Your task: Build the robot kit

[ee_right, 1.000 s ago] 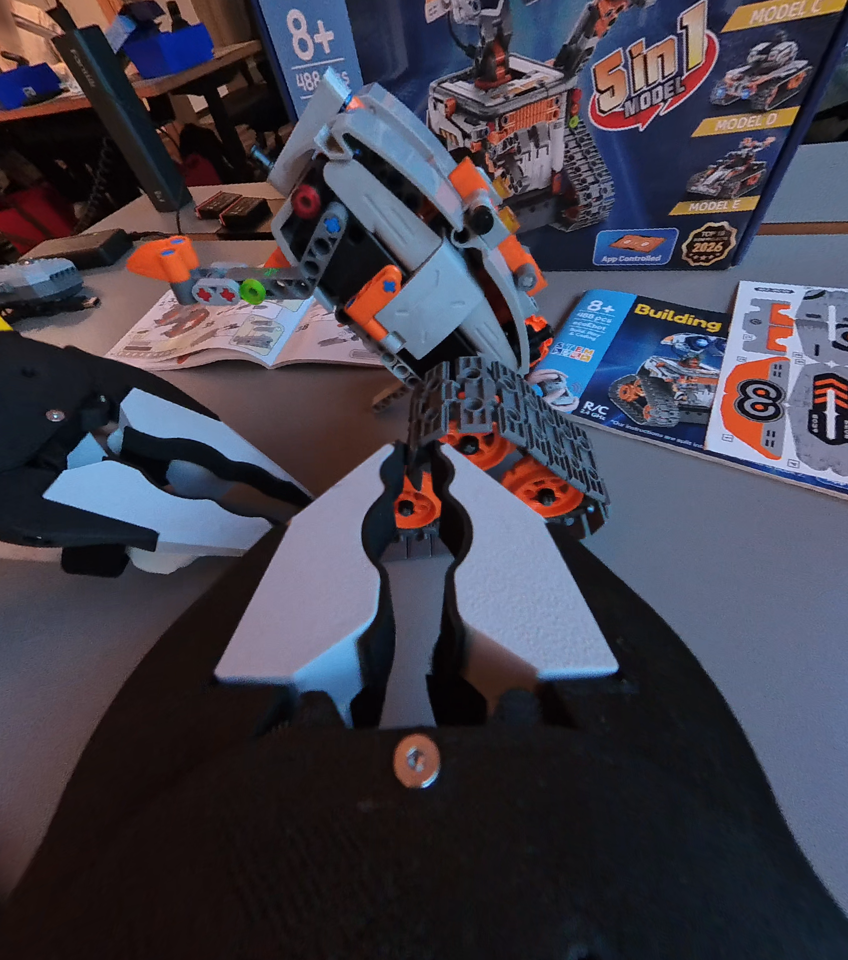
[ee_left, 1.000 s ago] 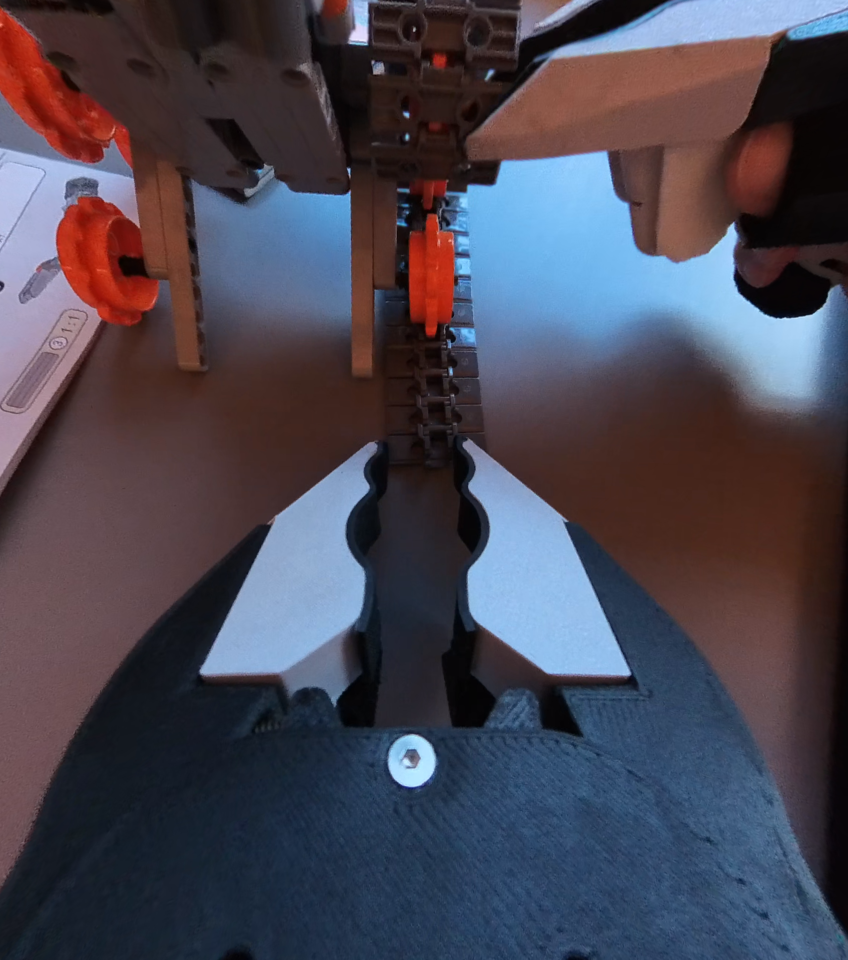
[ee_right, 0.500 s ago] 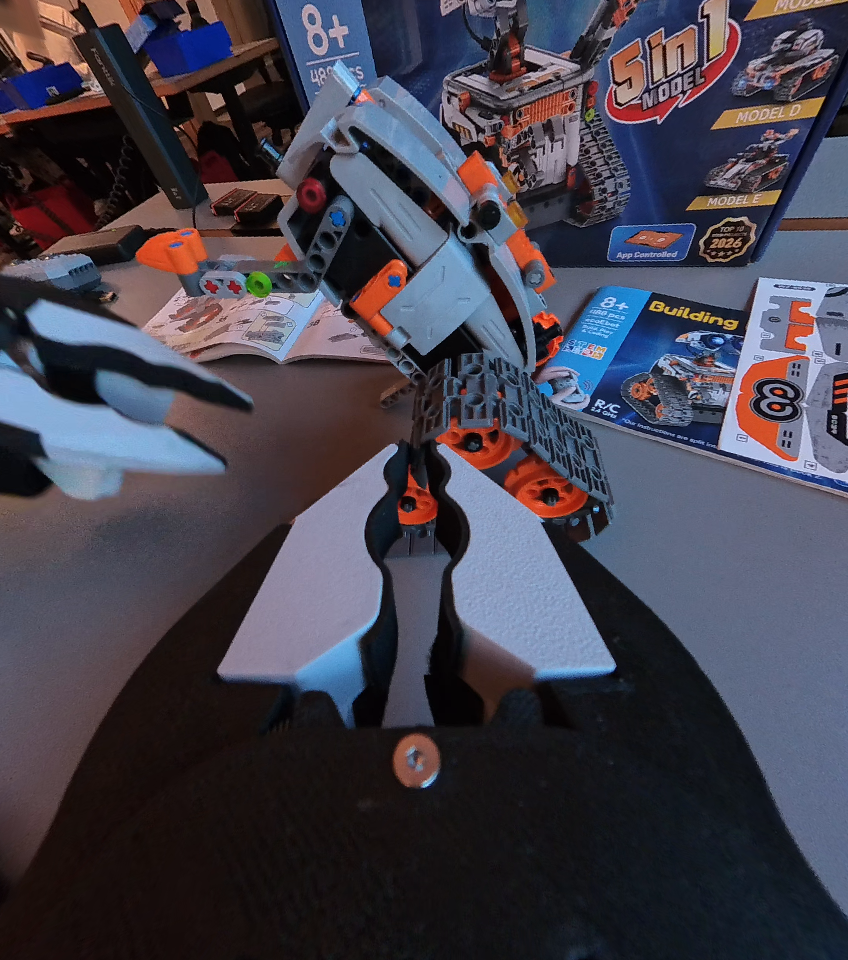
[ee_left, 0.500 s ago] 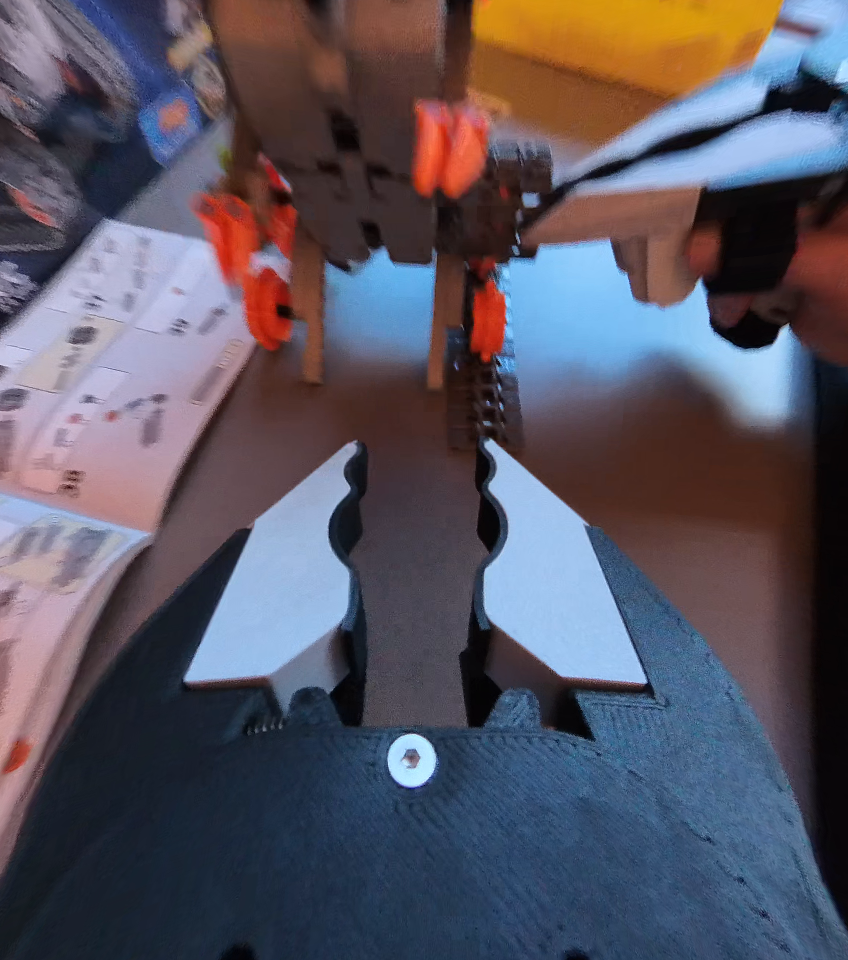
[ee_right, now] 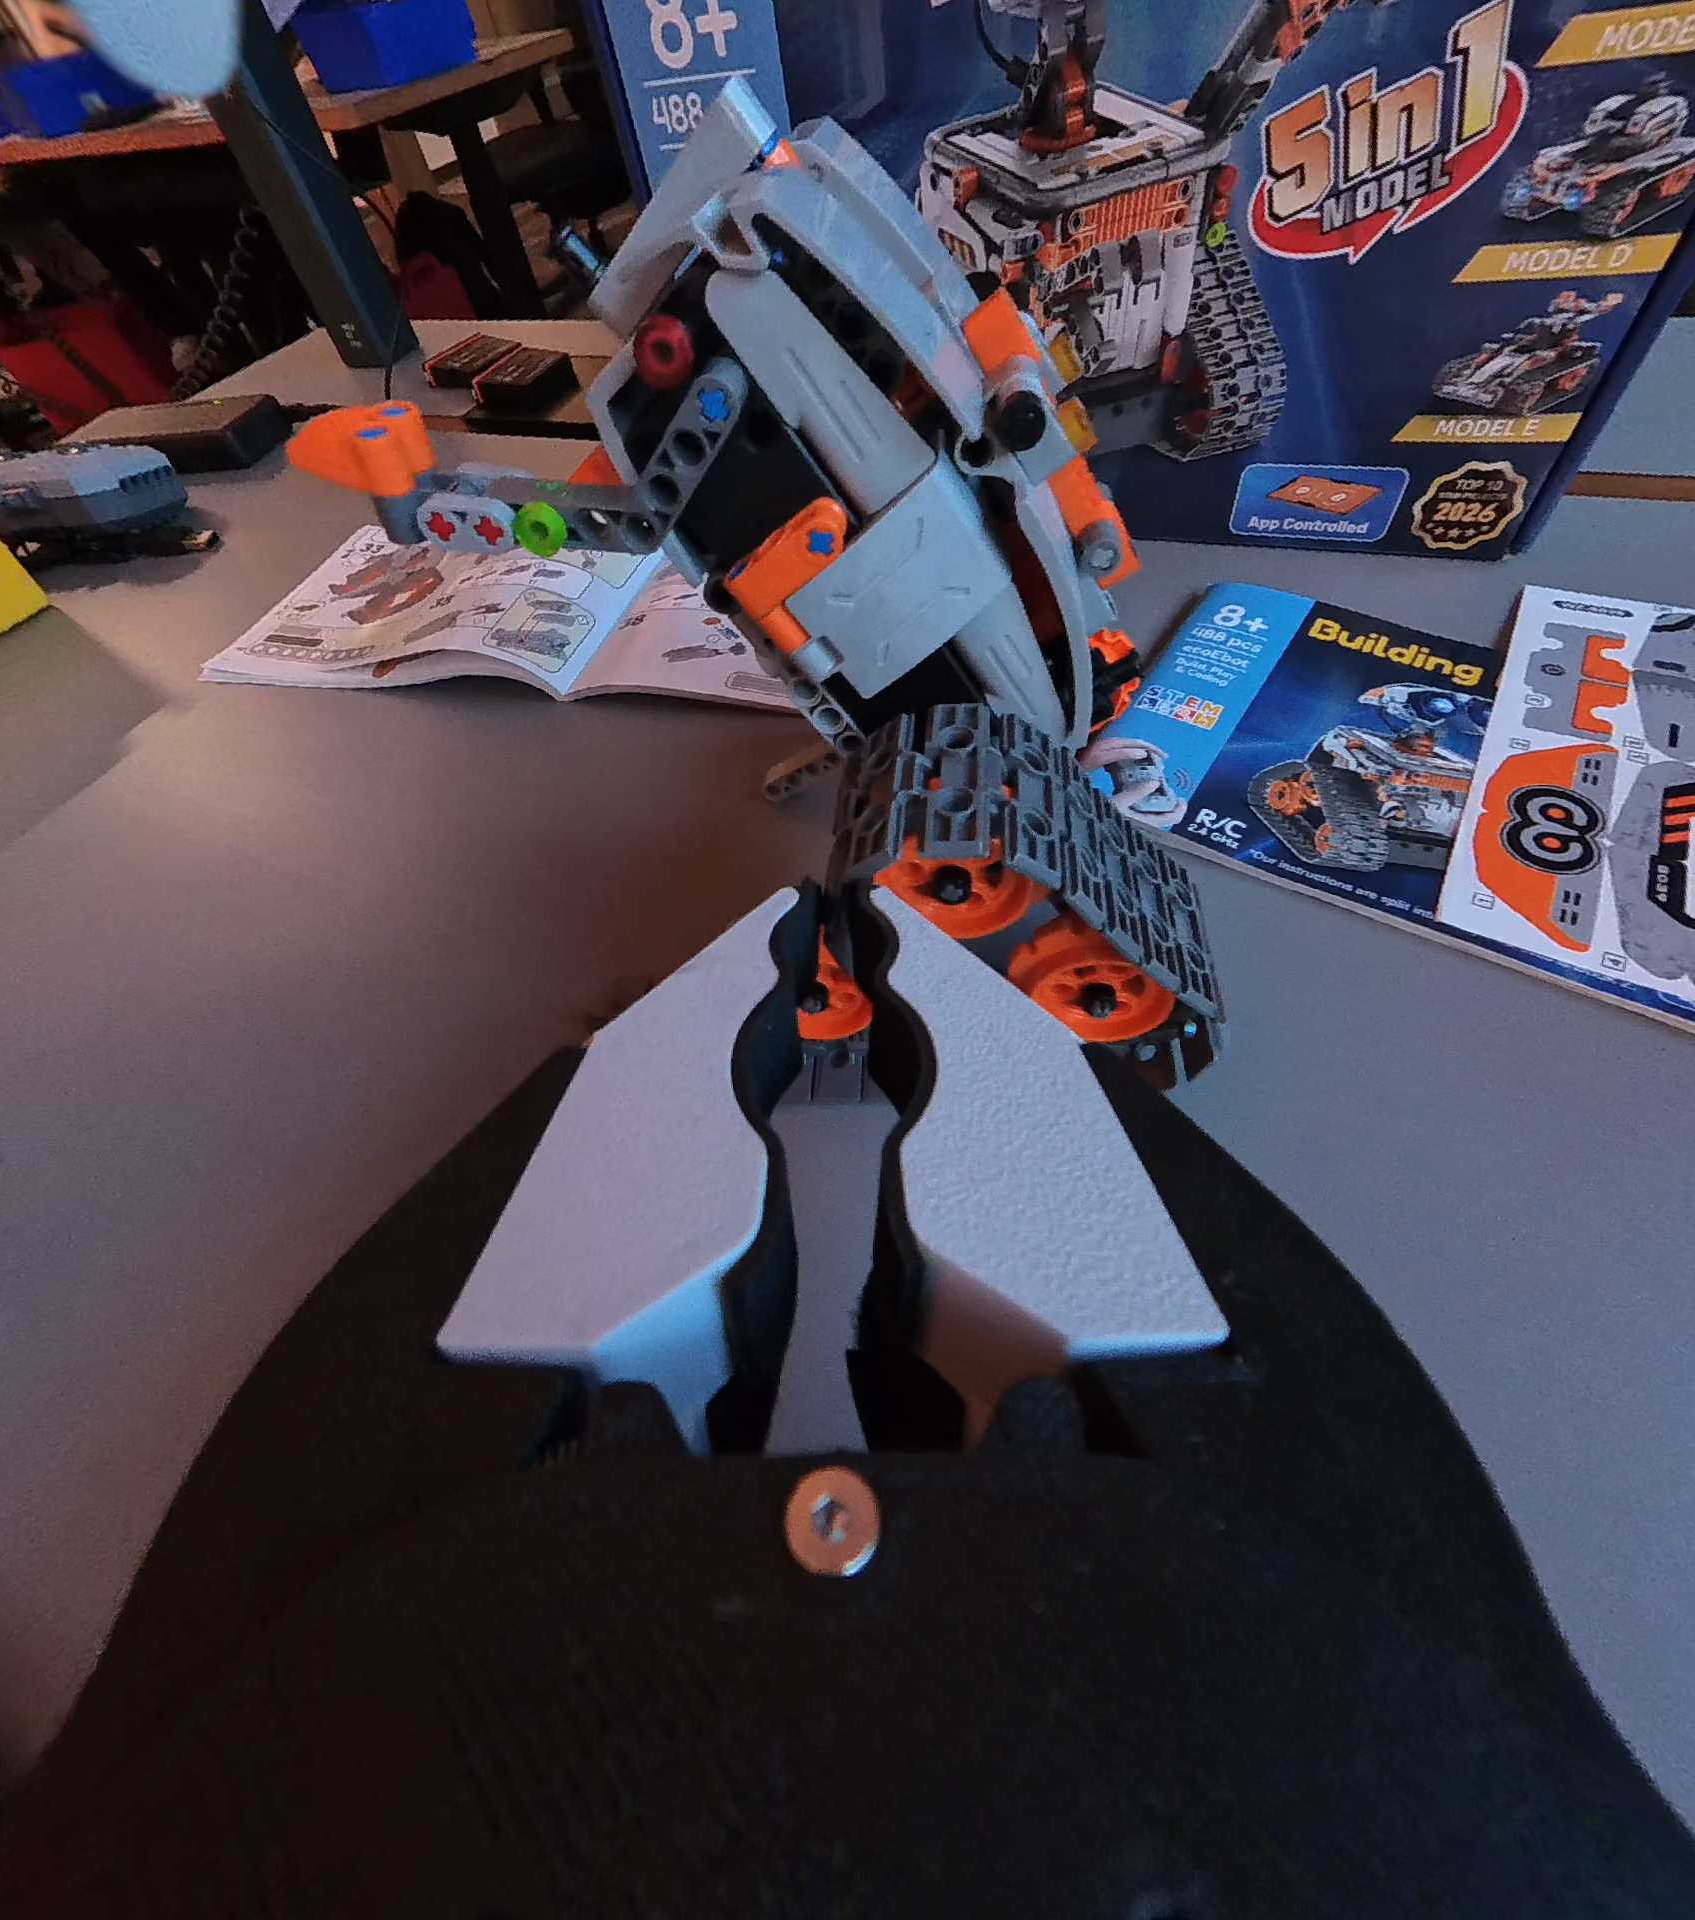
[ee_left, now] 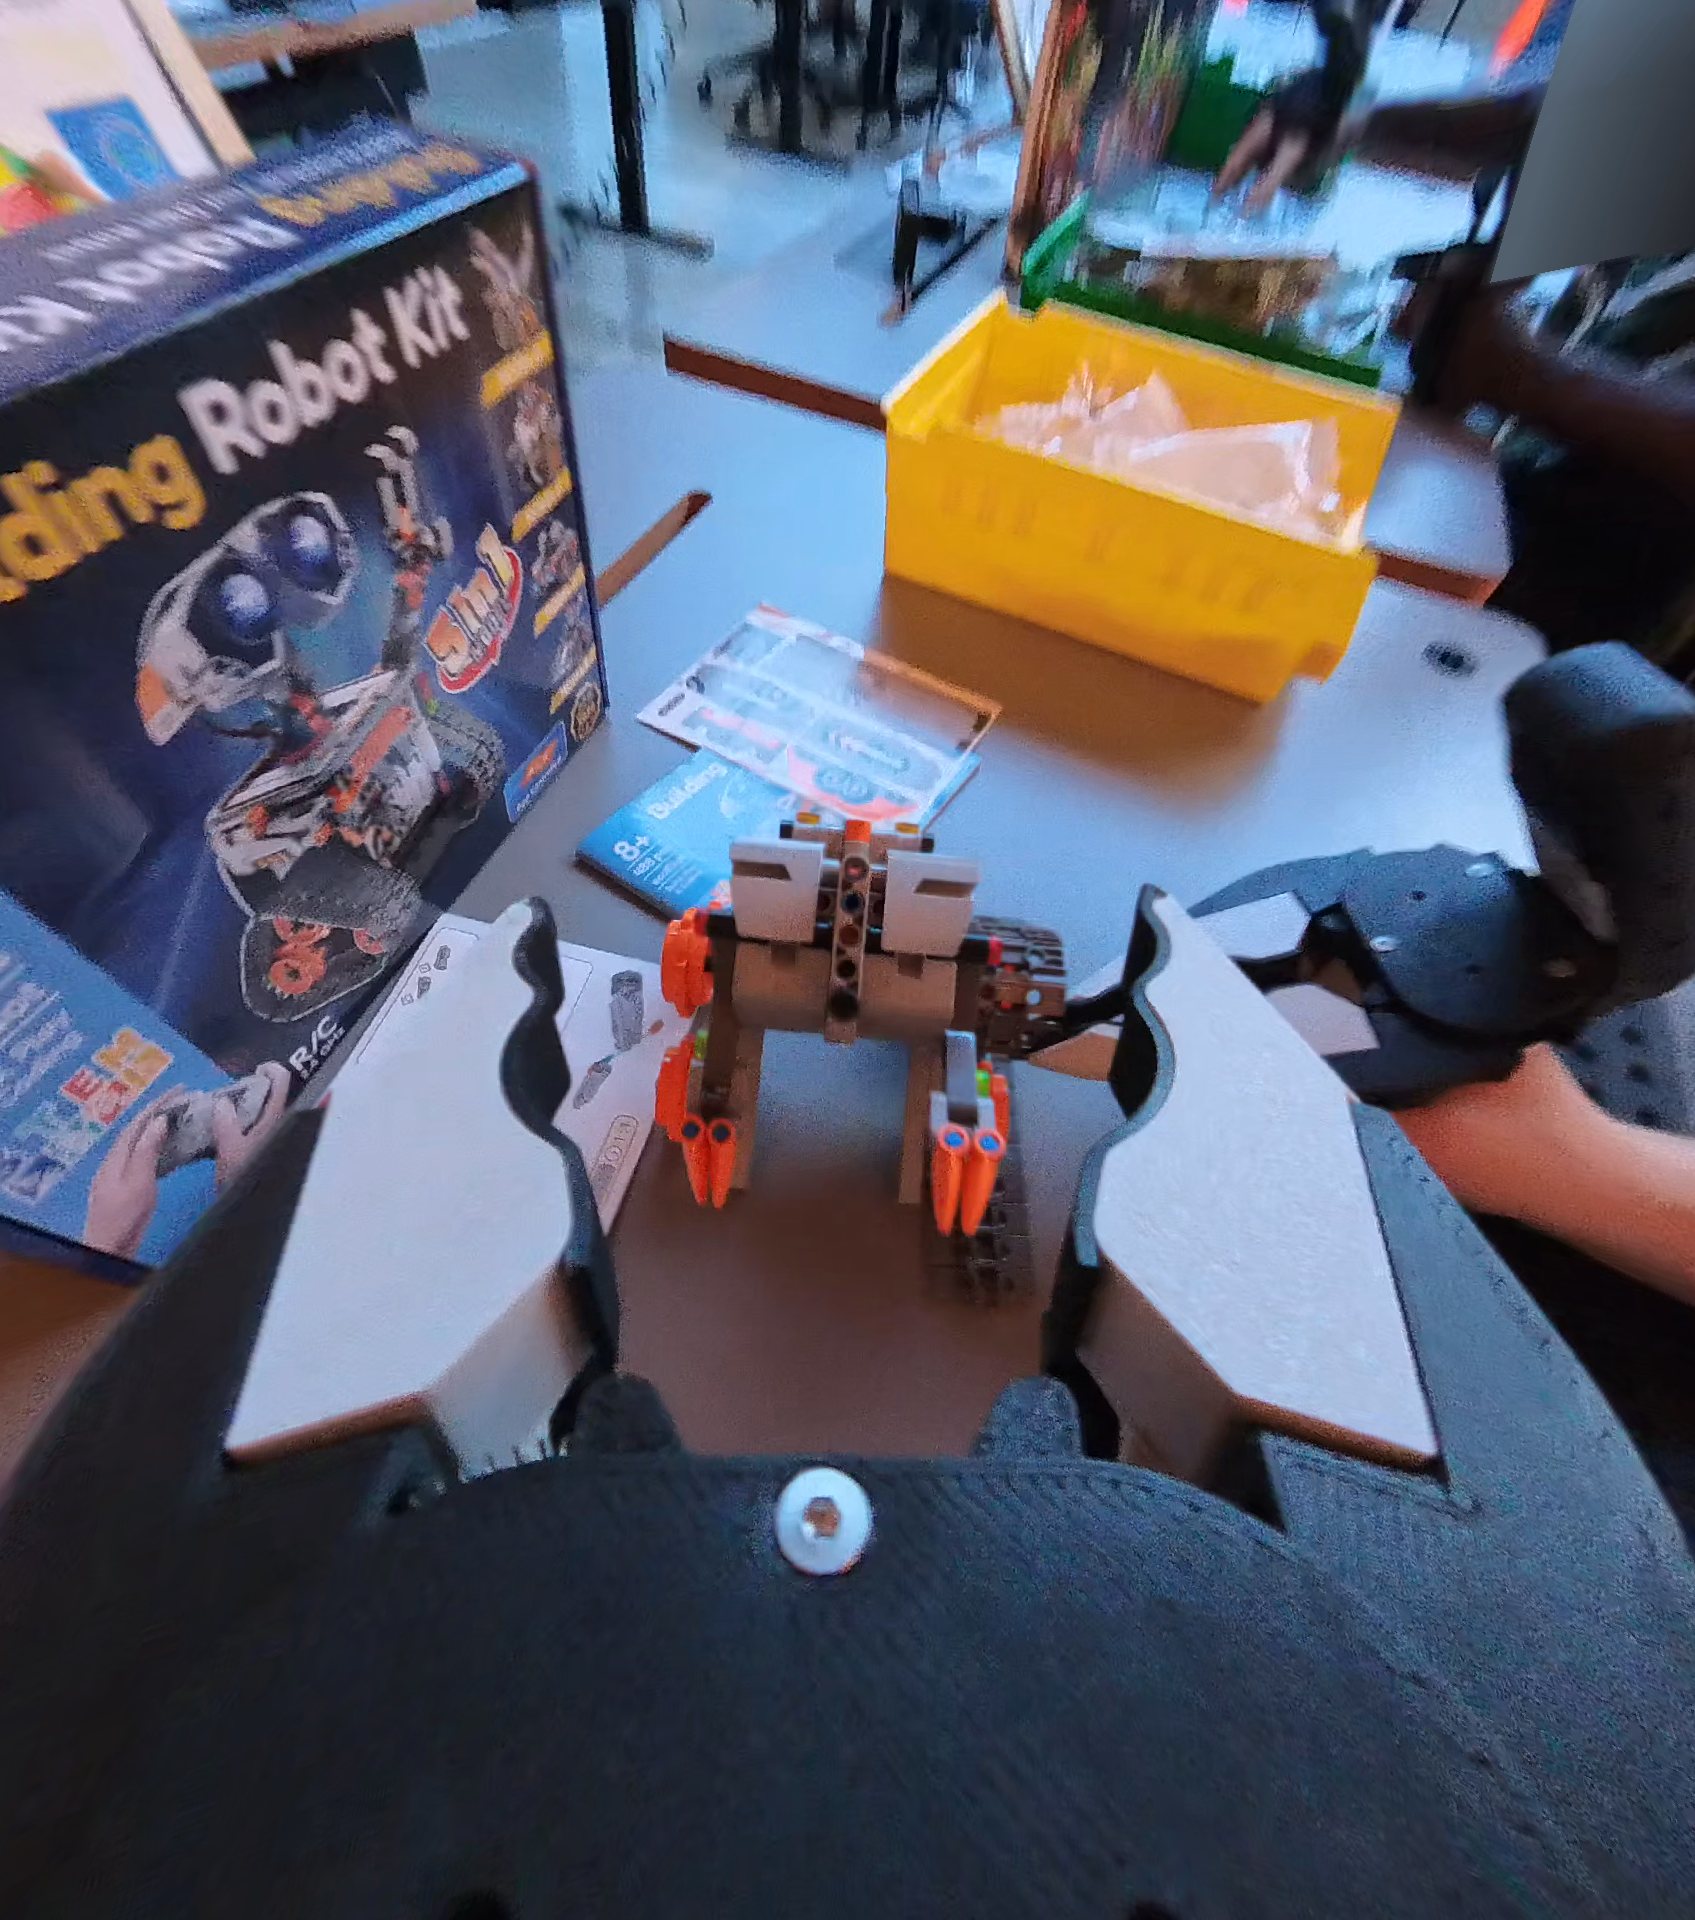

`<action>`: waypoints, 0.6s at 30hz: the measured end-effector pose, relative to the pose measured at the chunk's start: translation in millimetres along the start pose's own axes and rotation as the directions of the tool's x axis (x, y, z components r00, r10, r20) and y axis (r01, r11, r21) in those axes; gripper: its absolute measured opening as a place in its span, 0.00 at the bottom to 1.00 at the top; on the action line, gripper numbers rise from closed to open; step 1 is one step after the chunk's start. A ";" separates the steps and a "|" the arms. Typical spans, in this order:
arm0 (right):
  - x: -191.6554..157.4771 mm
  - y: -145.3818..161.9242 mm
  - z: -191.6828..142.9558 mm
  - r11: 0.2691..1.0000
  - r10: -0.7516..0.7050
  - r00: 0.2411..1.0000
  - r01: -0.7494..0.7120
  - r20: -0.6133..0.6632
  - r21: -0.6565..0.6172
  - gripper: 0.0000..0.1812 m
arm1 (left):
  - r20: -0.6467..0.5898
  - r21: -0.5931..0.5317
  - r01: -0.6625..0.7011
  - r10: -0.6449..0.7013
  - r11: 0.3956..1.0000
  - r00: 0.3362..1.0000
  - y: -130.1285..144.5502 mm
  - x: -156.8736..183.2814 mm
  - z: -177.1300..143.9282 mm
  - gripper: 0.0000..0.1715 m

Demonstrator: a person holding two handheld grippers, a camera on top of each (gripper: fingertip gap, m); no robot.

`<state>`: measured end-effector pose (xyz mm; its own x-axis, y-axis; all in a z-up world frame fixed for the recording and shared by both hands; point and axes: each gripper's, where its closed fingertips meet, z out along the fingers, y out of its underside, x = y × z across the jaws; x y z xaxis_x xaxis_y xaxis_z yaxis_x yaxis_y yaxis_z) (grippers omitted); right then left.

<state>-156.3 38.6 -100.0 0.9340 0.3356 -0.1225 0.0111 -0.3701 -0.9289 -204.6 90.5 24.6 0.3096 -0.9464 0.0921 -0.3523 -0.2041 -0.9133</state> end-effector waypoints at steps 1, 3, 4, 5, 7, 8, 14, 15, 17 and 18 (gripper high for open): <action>0.0 0.0 0.0 1.000 -0.003 1.000 0.003 0.000 0.000 0.02 | 0.006 -0.049 -0.024 0.025 0.998 1.000 1.5 -0.2 11.4 0.63; -0.1 -0.2 0.1 1.000 -0.003 1.000 0.003 0.001 0.000 0.02 | 0.015 -0.170 -0.069 0.072 0.983 0.997 9.9 -1.3 30.6 0.63; -0.1 -0.2 0.2 1.000 -0.003 1.000 0.003 0.003 0.000 0.02 | 0.026 -0.236 -0.087 0.095 0.968 0.995 15.7 -3.9 37.8 0.62; -0.1 -0.3 0.3 1.000 -0.002 1.000 0.002 0.004 0.000 0.02 | 0.026 -0.293 -0.101 0.114 0.951 0.993 21.3 -5.1 44.0 0.63; -0.3 -0.7 0.3 1.000 0.000 1.000 0.000 0.007 0.001 0.02 | 0.019 -0.378 -0.121 0.138 0.918 0.990 31.1 -5.8 52.0 0.65; -0.3 -1.0 0.2 1.000 -0.002 1.000 0.002 0.007 0.001 0.02 | 0.014 -0.409 -0.124 0.143 0.904 0.990 36.1 -5.0 54.2 0.66; -1.3 -2.2 0.9 1.000 0.000 1.000 0.000 0.020 0.001 0.02 | 0.012 -0.453 -0.134 0.156 0.881 0.988 54.3 -3.3 65.3 0.54; -1.3 -2.4 0.9 1.000 0.002 1.000 -0.002 0.022 0.002 0.02 | 0.018 -0.444 -0.141 0.166 0.885 0.986 53.4 -3.8 66.3 0.54; -1.1 -2.6 0.8 1.000 -0.003 1.000 0.003 0.025 0.001 0.01 | 0.030 -0.441 -0.133 0.163 0.888 0.986 53.6 -3.9 65.4 0.54; -1.1 -2.6 0.8 1.000 -0.010 1.000 0.010 0.025 0.001 0.01 | 0.038 -0.435 -0.133 0.166 0.890 0.985 53.7 -4.0 64.8 0.54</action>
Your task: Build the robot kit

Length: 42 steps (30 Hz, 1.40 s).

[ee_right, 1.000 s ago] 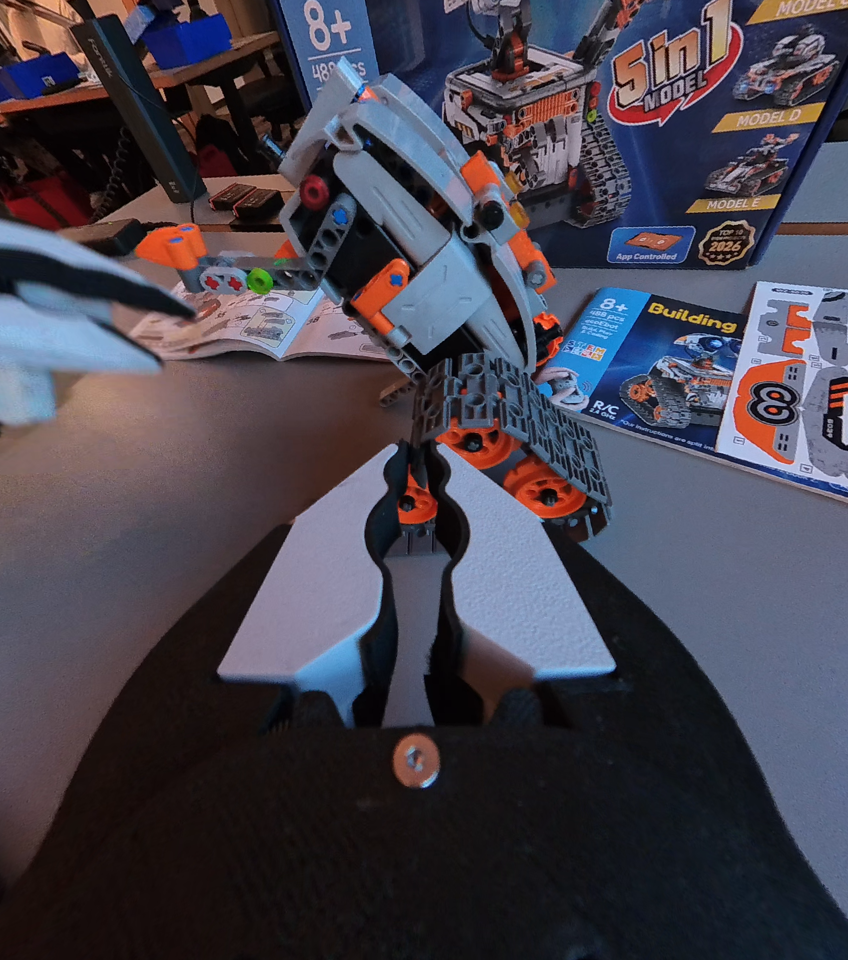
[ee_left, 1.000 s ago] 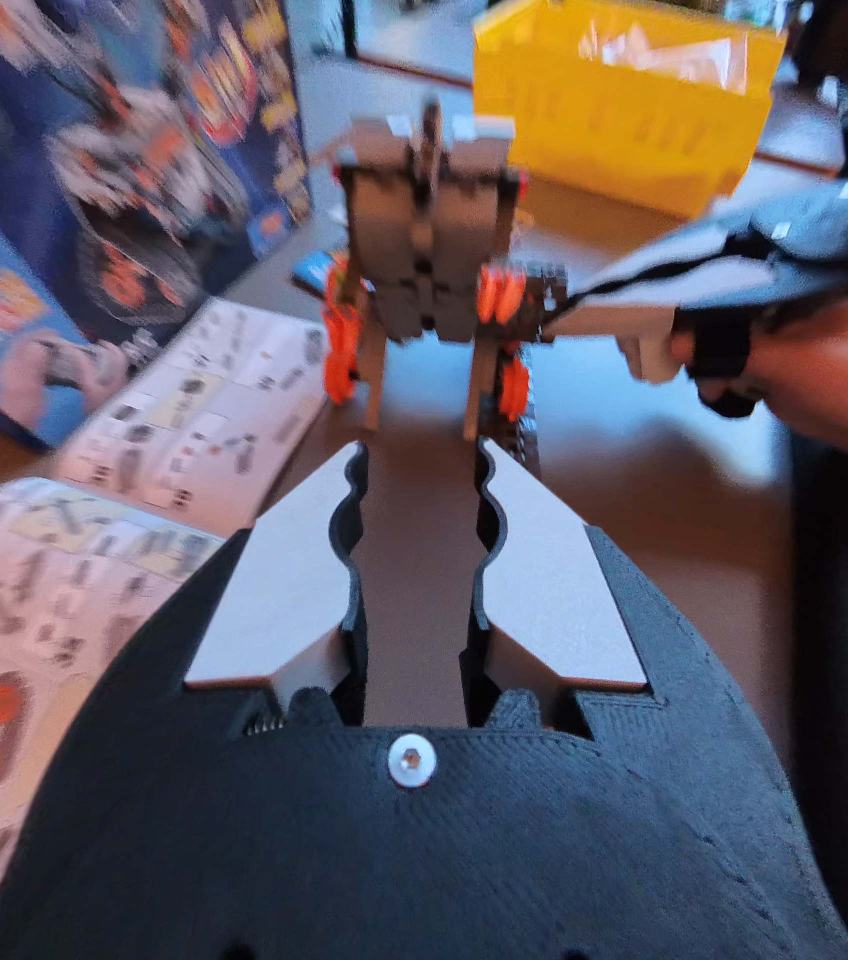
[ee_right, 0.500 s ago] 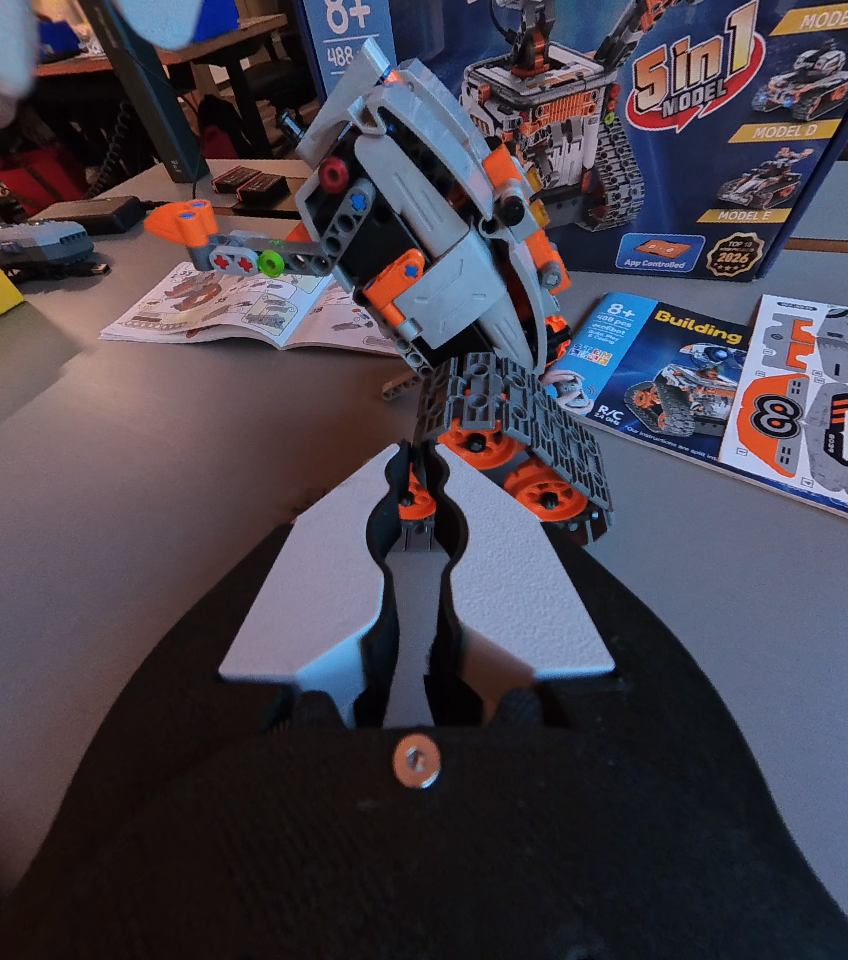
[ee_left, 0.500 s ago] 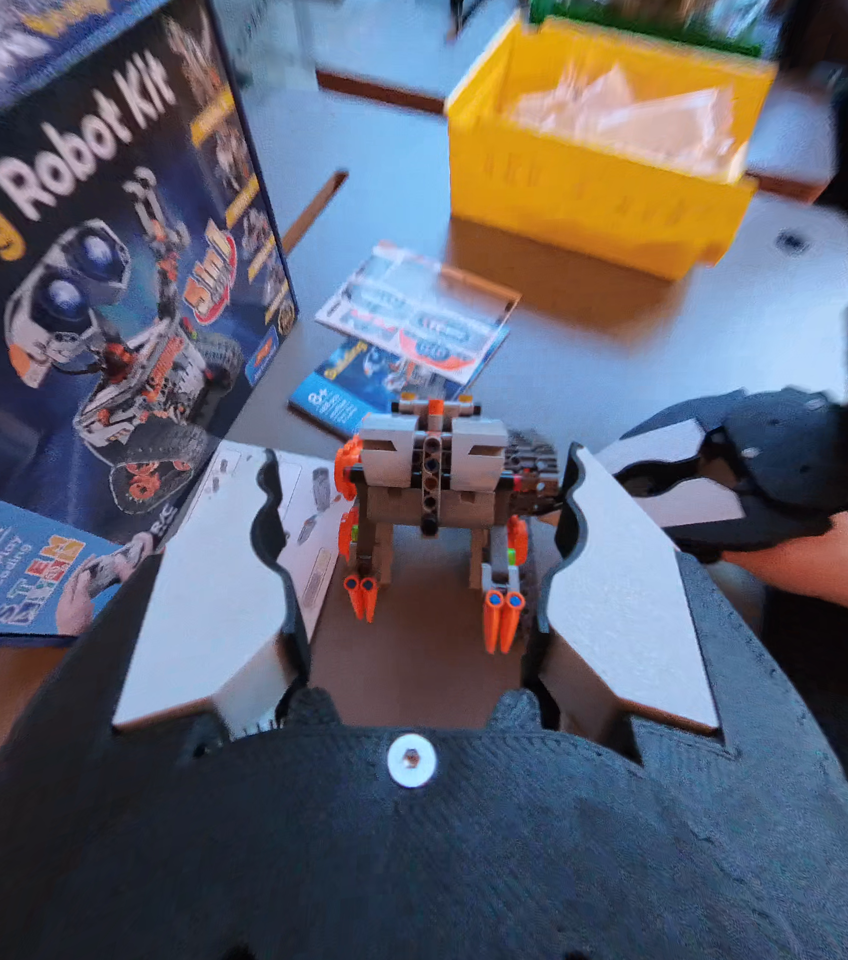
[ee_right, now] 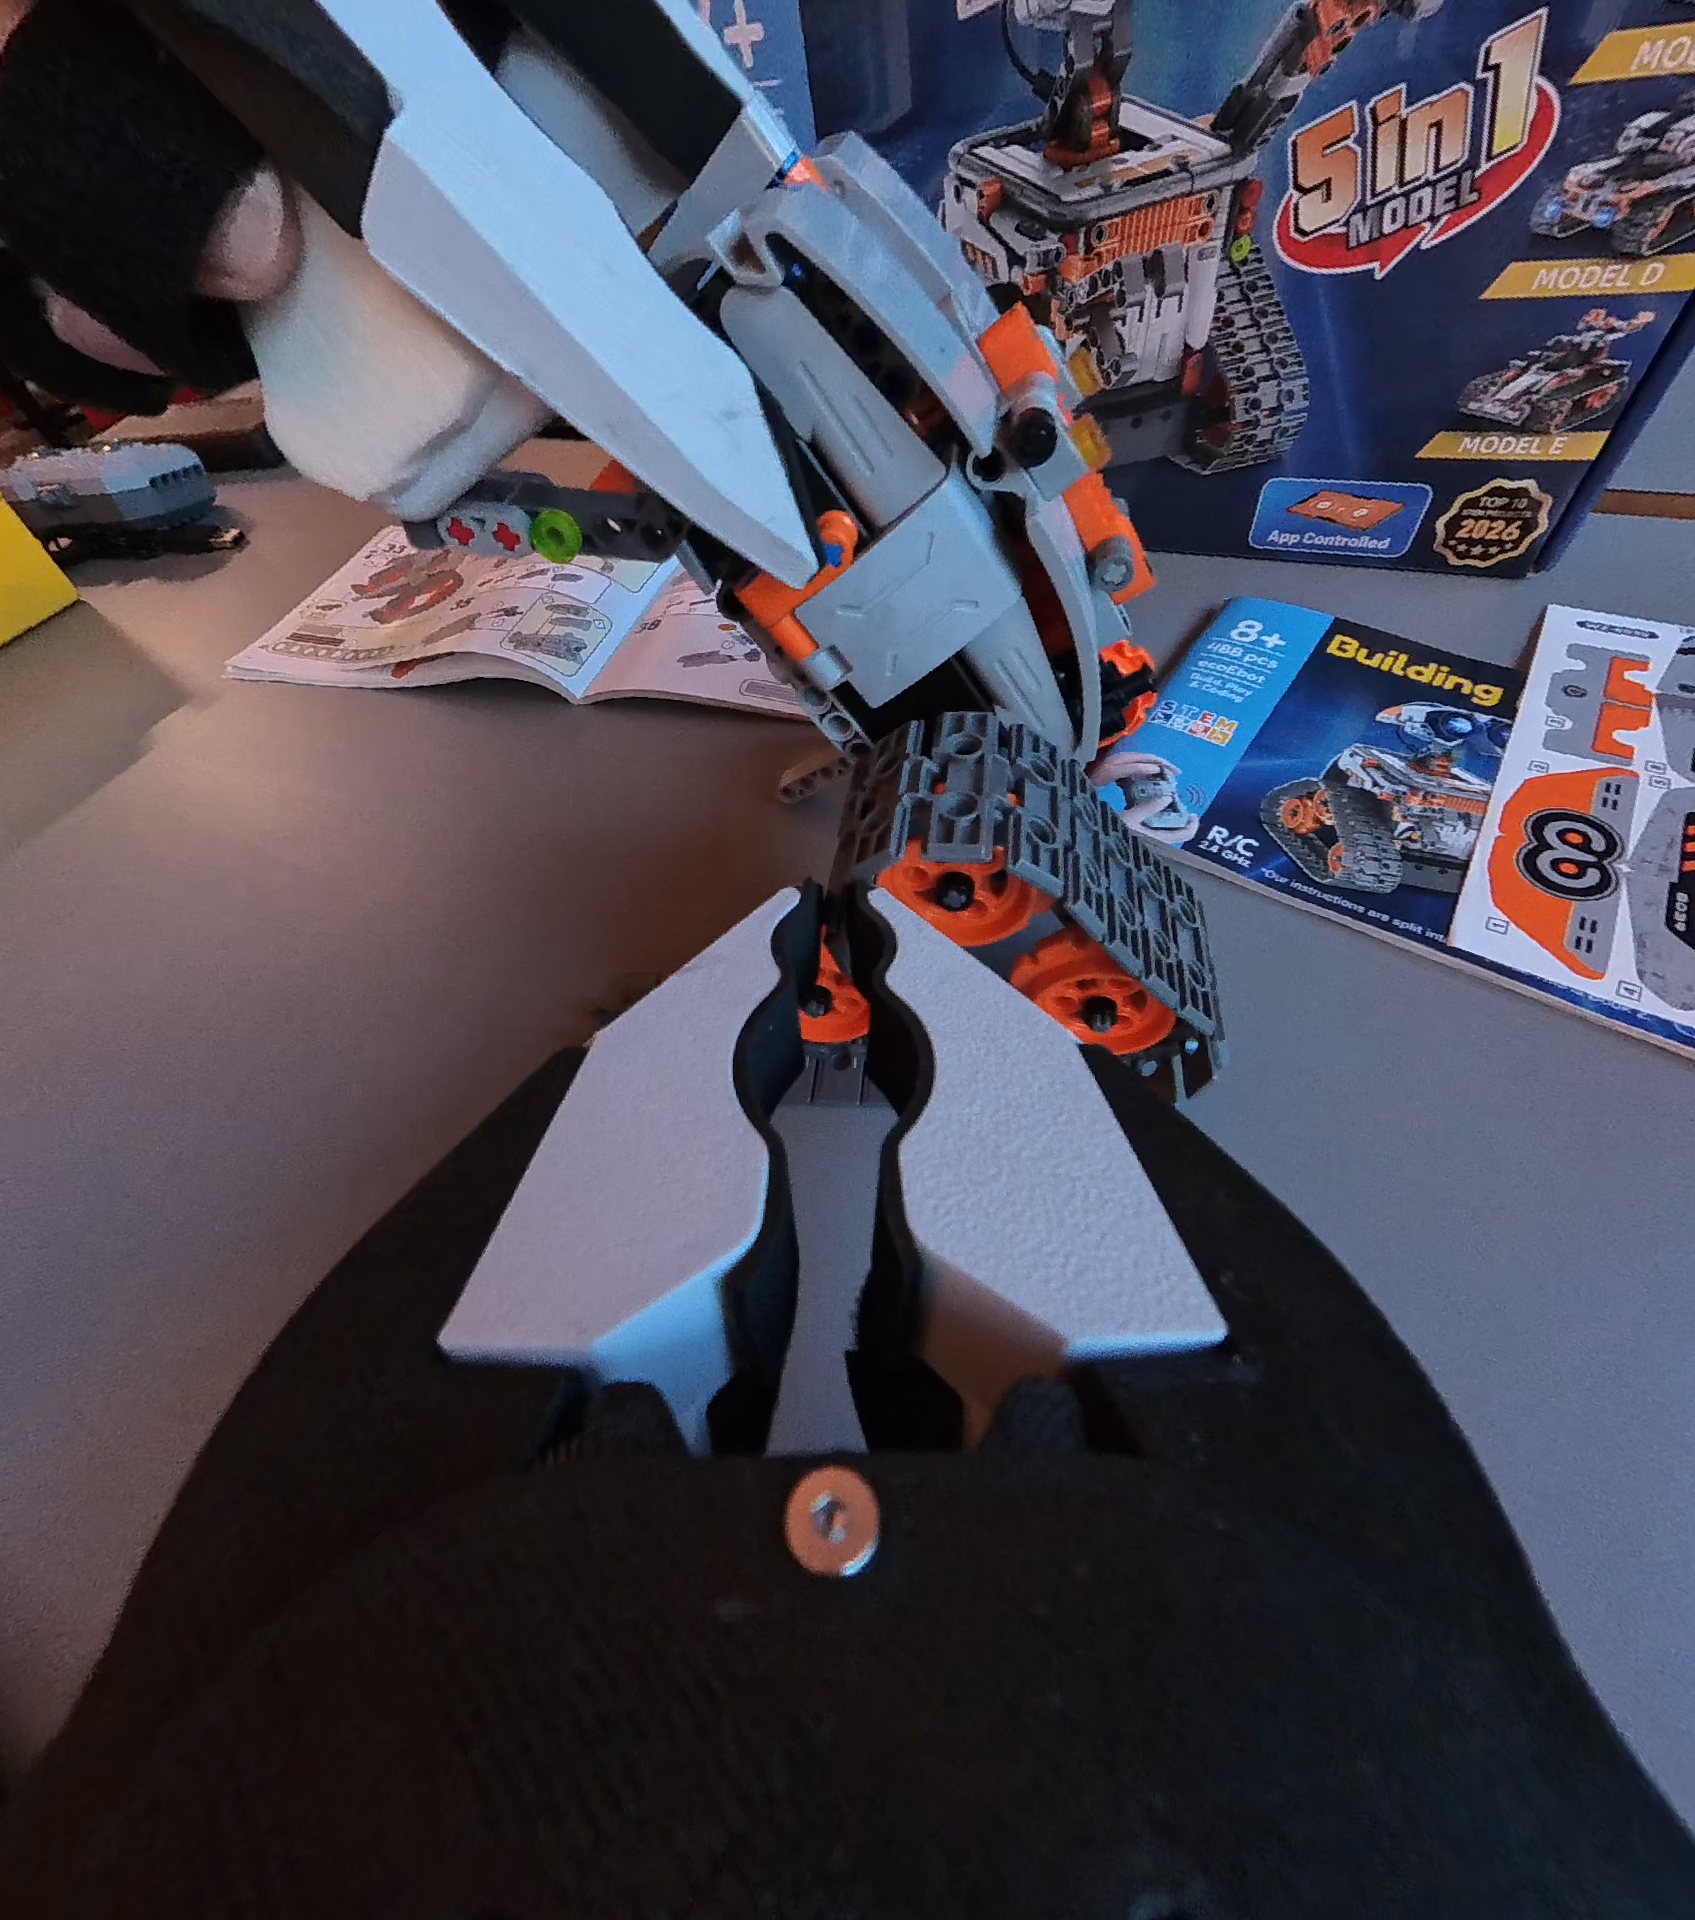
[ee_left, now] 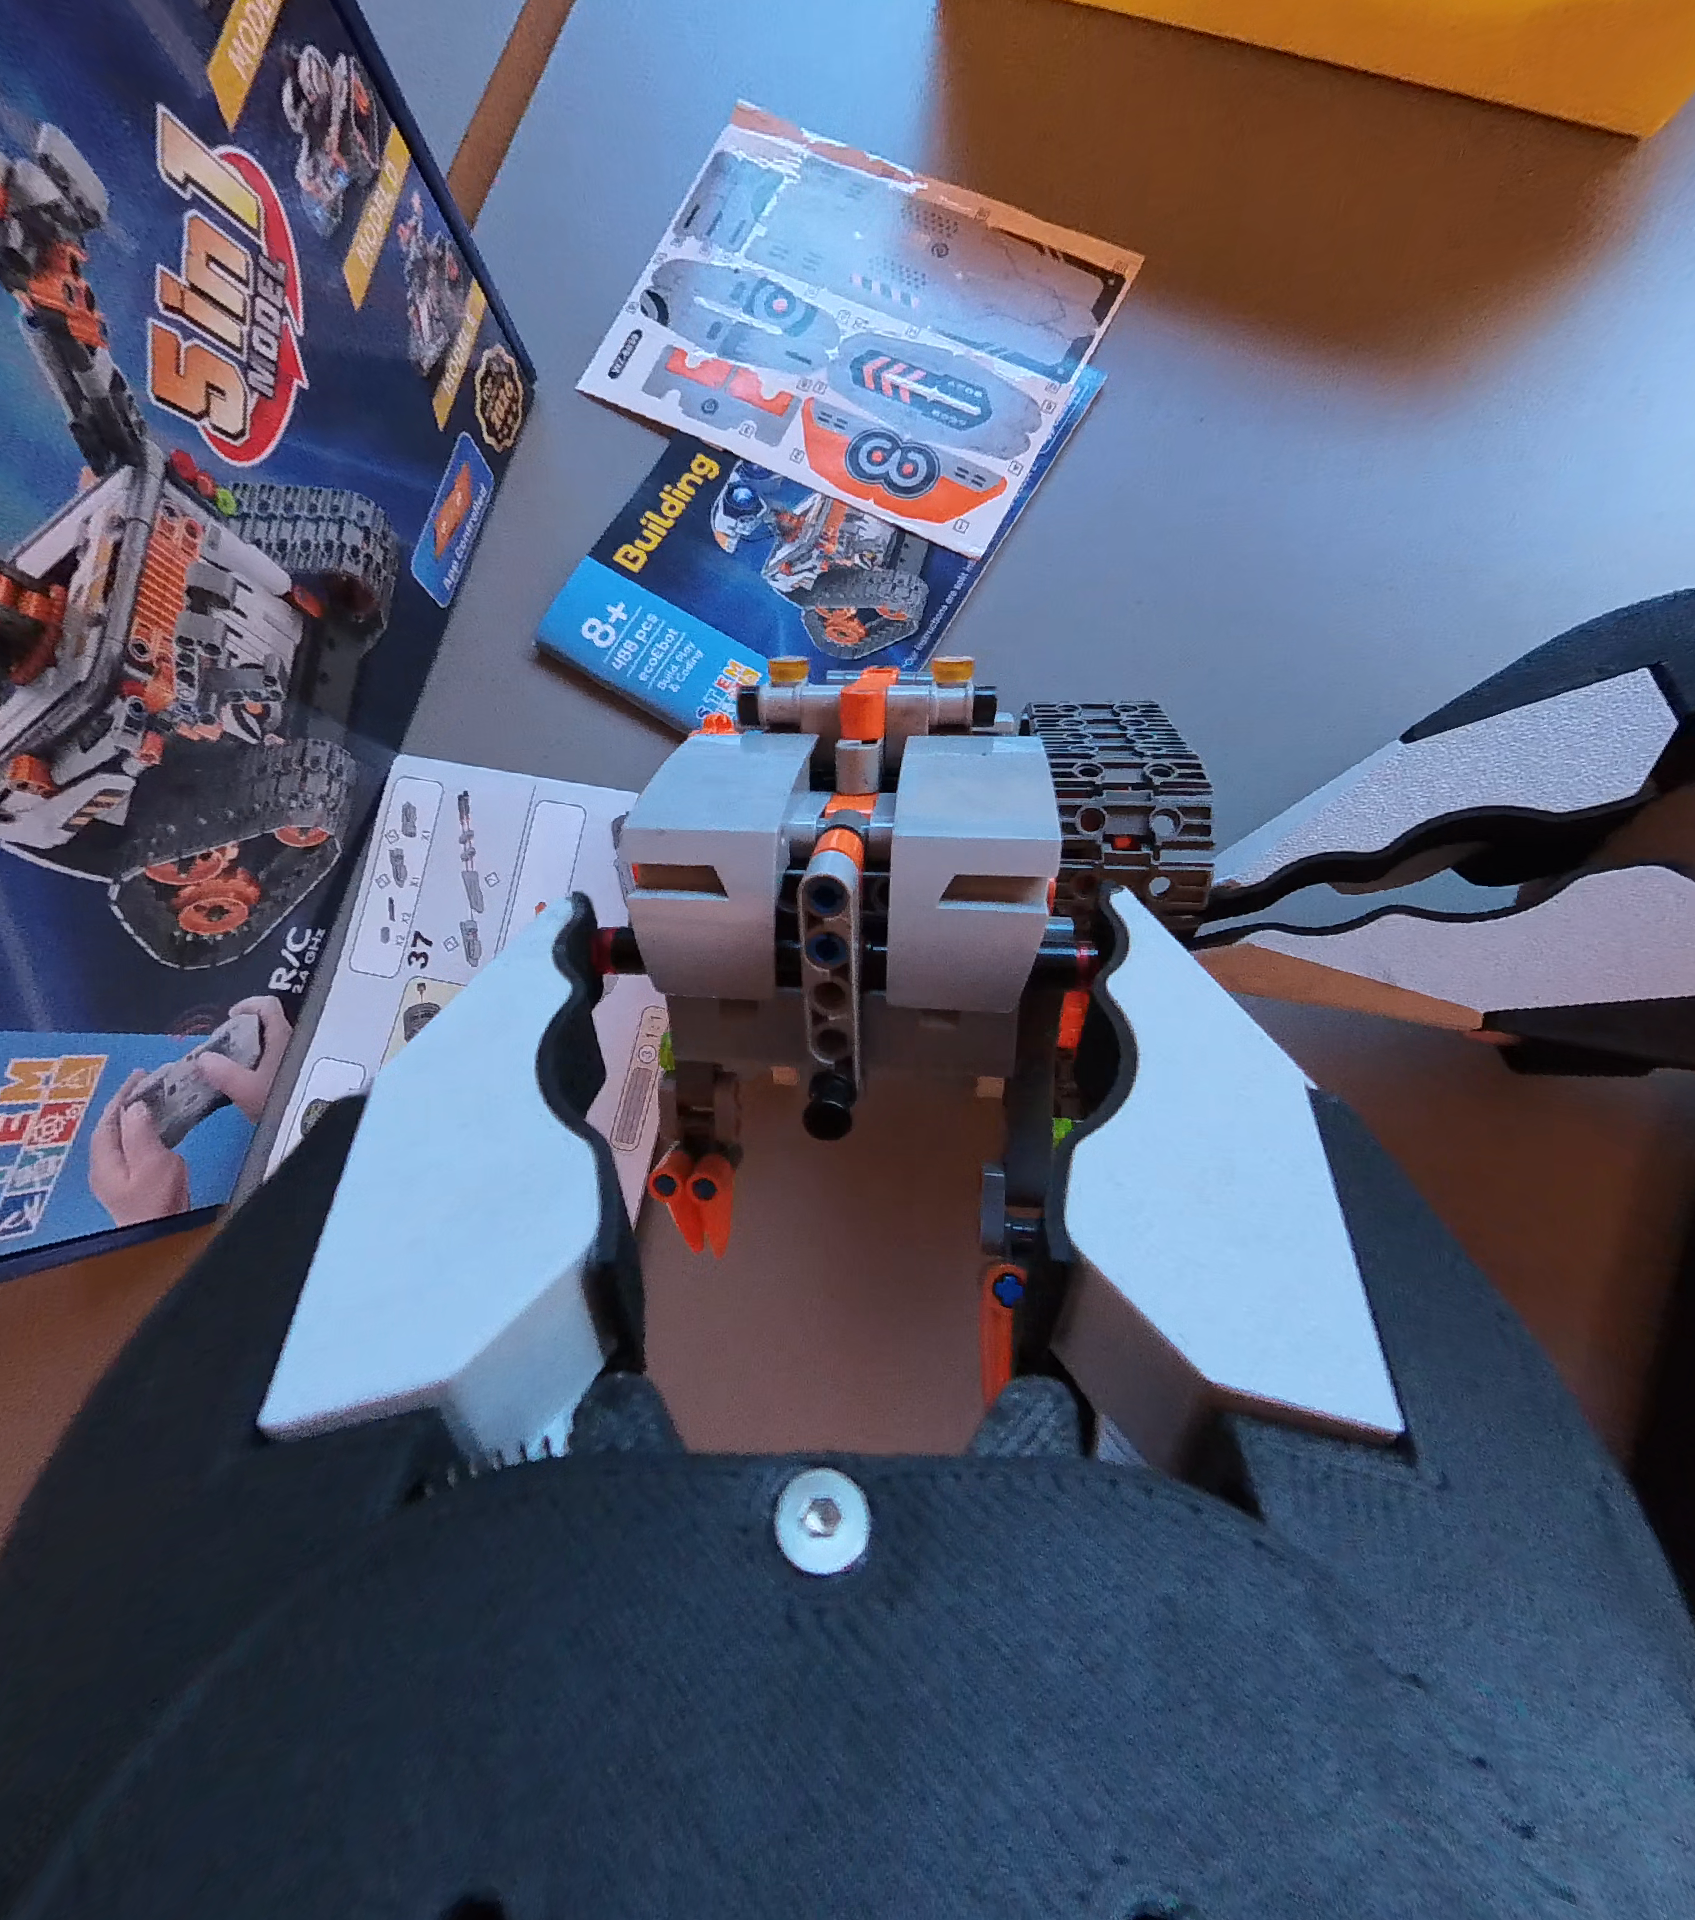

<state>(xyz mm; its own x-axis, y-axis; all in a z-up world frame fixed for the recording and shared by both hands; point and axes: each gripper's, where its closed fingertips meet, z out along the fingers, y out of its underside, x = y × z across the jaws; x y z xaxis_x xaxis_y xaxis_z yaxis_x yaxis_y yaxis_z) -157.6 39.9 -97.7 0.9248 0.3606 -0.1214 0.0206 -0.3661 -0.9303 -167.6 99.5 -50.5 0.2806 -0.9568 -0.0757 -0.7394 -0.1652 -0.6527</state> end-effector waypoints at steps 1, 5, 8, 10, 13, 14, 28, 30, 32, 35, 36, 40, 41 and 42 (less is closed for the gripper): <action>-0.3 0.1 0.1 1.000 -0.011 1.000 0.011 -0.002 -0.003 0.01 | 0.008 0.010 0.003 -0.004 1.000 1.000 0.5 -0.2 -0.7 0.54; -3.6 1.0 1.0 0.998 -0.061 0.998 0.060 -0.011 -0.013 0.02 | 0.020 0.039 0.033 -0.034 0.999 0.999 4.8 -0.9 -4.5 0.54; -7.0 2.3 2.0 0.996 -0.092 0.996 0.092 -0.006 -0.021 0.02 | 0.030 0.038 0.042 -0.043 0.998 0.999 8.2 -0.9 -7.1 0.54; -8.0 2.9 1.8 0.993 -0.115 0.993 0.115 -0.010 -0.025 0.02 | 0.040 0.038 0.039 -0.040 0.999 0.998 9.8 -0.4 -8.6 0.54; -9.5 4.2 2.0 0.986 -0.164 0.986 0.163 -0.022 -0.036 0.02 | 0.053 0.056 0.048 -0.051 0.997 0.997 12.6 -0.4 -11.3 0.54; -10.2 4.5 2.2 0.983 -0.180 0.983 0.179 -0.027 -0.039 0.02 | 0.058 0.067 0.053 -0.057 0.996 0.997 13.5 -0.4 -12.5 0.54; -29.2 7.5 5.0 0.943 -0.329 0.944 0.329 -0.005 -0.050 0.03 | 0.135 0.132 0.099 -0.117 0.986 0.984 34.6 1.8 -33.0 0.54; -30.3 7.7 4.9 0.938 -0.343 0.939 0.342 -0.006 -0.050 0.03 | 0.147 0.134 0.106 -0.125 0.985 0.981 36.5 2.6 -35.0 0.54; -32.4 7.6 4.9 0.933 -0.358 0.934 0.357 -0.002 -0.049 0.03 | 0.159 0.131 0.117 -0.137 0.985 0.978 38.7 2.8 -36.9 0.54; -35.7 7.6 5.8 0.922 -0.385 0.923 0.384 0.004 -0.049 0.03 | 0.172 0.105 0.141 -0.158 0.984 0.972 42.9 2.1 -39.9 0.54; -37.3 7.8 6.4 0.918 -0.393 0.920 0.393 0.009 -0.049 0.04 | 0.175 0.095 0.151 -0.166 0.984 0.970 43.9 1.6 -40.9 0.54; -42.7 8.4 7.7 0.907 -0.417 0.908 0.418 0.023 -0.048 0.04 | 0.189 0.057 0.193 -0.200 0.980 0.961 48.6 -0.2 -43.1 0.54; -43.7 8.6 7.8 0.905 -0.423 0.906 0.424 0.025 -0.047 0.04 | 0.194 0.050 0.199 -0.205 0.979 0.959 49.7 -0.3 -43.7 0.53; -44.6 8.7 7.9 0.903 -0.426 0.904 0.427 0.025 -0.047 0.04 | 0.198 0.048 0.202 -0.208 0.978 0.958 50.7 -0.2 -44.1 0.54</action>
